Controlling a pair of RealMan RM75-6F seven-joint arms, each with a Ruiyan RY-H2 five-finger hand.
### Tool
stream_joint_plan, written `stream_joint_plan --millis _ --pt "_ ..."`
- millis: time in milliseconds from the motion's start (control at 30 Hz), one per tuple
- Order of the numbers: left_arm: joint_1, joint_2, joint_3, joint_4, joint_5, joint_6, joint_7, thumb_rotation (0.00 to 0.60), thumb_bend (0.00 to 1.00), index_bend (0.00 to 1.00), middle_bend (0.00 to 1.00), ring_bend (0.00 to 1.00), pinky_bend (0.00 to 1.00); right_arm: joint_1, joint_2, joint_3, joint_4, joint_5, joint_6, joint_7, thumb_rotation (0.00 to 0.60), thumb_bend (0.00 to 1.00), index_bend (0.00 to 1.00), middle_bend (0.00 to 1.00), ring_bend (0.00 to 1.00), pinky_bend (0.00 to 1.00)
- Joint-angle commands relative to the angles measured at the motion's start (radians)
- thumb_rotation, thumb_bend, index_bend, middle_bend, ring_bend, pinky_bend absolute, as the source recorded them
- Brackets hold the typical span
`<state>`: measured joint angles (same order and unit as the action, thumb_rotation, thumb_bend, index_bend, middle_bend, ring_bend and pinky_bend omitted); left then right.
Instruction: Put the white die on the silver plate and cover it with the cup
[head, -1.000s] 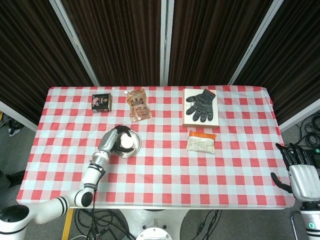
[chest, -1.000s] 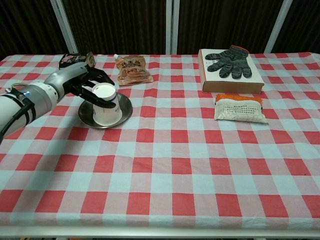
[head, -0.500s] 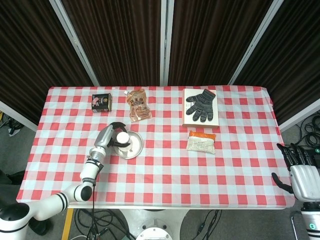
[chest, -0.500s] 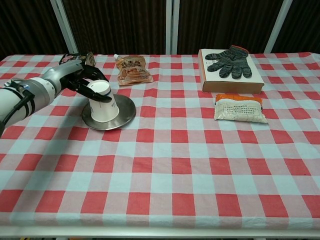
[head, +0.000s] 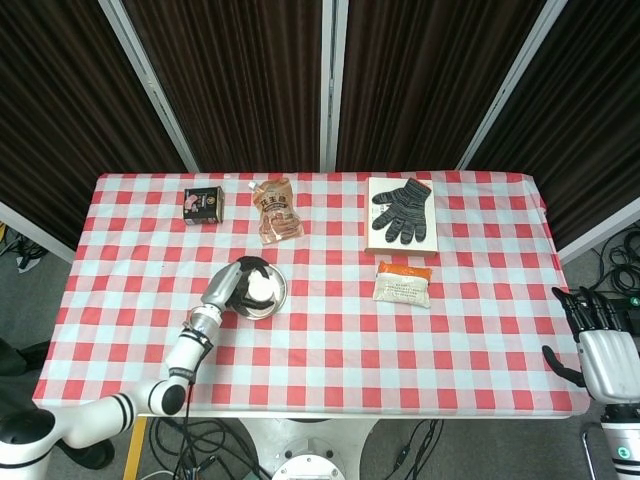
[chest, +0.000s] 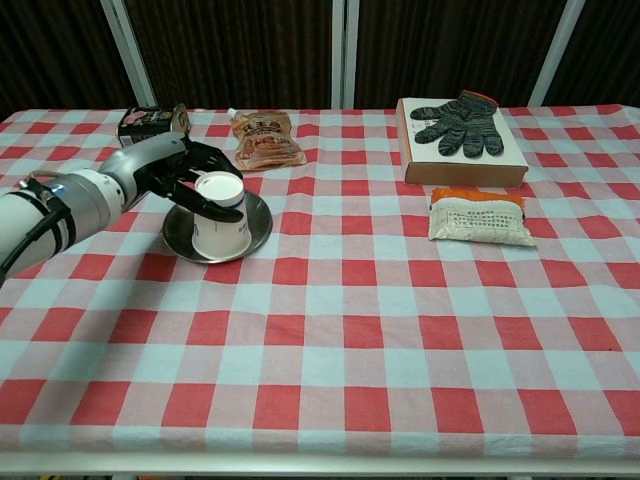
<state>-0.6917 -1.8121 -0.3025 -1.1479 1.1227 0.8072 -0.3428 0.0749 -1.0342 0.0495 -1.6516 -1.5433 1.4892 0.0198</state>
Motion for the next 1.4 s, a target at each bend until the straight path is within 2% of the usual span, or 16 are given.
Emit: stream_joint_plan --millis 33,333,533,700,800,1133,1267,1400 --pt "-0.011 -0.014 -0.002 0.033 -0.011 -0.002 0.022 0.599 0.13 0.50 0.25 0.15 0.16 0.000 0.001 0.001 -0.001 0.001 0.001 -0.001 0.600 0.22 0.08 0.16 0.00 0.07" --pt "-0.020 -0.009 -0.054 0.106 -0.069 -0.001 0.028 0.599 0.13 0.50 0.25 0.15 0.16 0.004 -0.001 0.001 -0.001 0.003 -0.008 -0.001 0.600 0.22 0.08 0.16 0.00 0.07" --pt "-0.017 -0.007 -0.019 0.076 -0.034 -0.004 0.038 0.599 0.13 0.50 0.25 0.15 0.16 0.004 -0.002 0.001 -0.001 0.000 -0.006 0.000 0.600 0.22 0.08 0.16 0.00 0.07" --pt "-0.006 0.007 0.006 -0.008 0.012 0.006 0.011 0.598 0.12 0.50 0.25 0.15 0.16 0.000 0.003 0.000 -0.004 0.001 0.000 -0.002 0.600 0.22 0.08 0.16 0.00 0.07" --pt "-0.009 0.009 0.009 -0.009 0.019 0.008 0.015 0.599 0.12 0.50 0.25 0.15 0.16 -0.002 0.005 0.000 -0.005 0.002 0.003 -0.002 0.600 0.22 0.08 0.16 0.00 0.07" --pt "-0.029 -0.012 -0.057 0.118 -0.075 -0.031 -0.007 0.599 0.13 0.50 0.25 0.15 0.15 -0.004 0.005 0.000 -0.007 -0.001 0.007 -0.002 0.600 0.22 0.08 0.16 0.00 0.07" --pt "-0.005 0.025 -0.068 0.059 -0.065 -0.027 -0.064 0.599 0.13 0.50 0.25 0.14 0.15 -0.003 0.006 0.000 -0.010 -0.004 0.006 -0.006 0.600 0.22 0.08 0.16 0.00 0.07" --pt "0.026 0.077 -0.060 -0.024 -0.007 0.024 -0.100 0.598 0.12 0.50 0.25 0.15 0.15 -0.003 0.007 0.000 -0.012 -0.009 0.010 -0.007 0.600 0.22 0.08 0.16 0.00 0.07"
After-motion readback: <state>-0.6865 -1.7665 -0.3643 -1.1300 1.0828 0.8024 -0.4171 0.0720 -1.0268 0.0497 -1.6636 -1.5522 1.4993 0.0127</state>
